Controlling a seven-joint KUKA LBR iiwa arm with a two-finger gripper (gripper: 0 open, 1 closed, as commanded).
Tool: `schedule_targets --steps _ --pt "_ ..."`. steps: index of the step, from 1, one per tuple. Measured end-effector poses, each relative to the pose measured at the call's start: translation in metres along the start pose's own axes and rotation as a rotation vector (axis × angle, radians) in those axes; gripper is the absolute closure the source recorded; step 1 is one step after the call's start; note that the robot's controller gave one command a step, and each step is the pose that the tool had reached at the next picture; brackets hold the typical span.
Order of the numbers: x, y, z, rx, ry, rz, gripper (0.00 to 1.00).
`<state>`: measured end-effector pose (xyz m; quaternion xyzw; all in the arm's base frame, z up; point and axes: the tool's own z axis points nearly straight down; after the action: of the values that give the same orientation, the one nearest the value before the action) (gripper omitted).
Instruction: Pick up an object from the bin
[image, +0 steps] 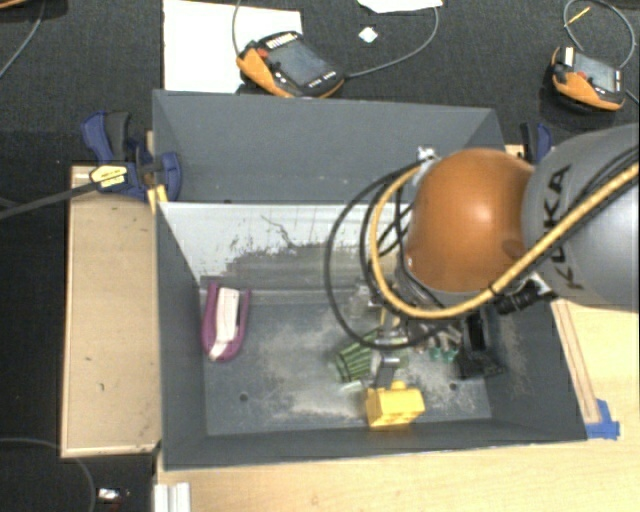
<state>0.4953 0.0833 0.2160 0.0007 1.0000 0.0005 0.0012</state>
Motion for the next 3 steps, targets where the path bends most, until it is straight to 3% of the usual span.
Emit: schedule_targets --steps 1,2,3 --pt "-0.073 -0.055 0.133 -0.001 -0.004 -0.17 0.0" --pt "-0.074 -0.066 0.145 -0.003 -0.011 -0.119 0.0" --pt "-0.077 -0.061 0.152 0.0 -0.009 -0.16 0.0"
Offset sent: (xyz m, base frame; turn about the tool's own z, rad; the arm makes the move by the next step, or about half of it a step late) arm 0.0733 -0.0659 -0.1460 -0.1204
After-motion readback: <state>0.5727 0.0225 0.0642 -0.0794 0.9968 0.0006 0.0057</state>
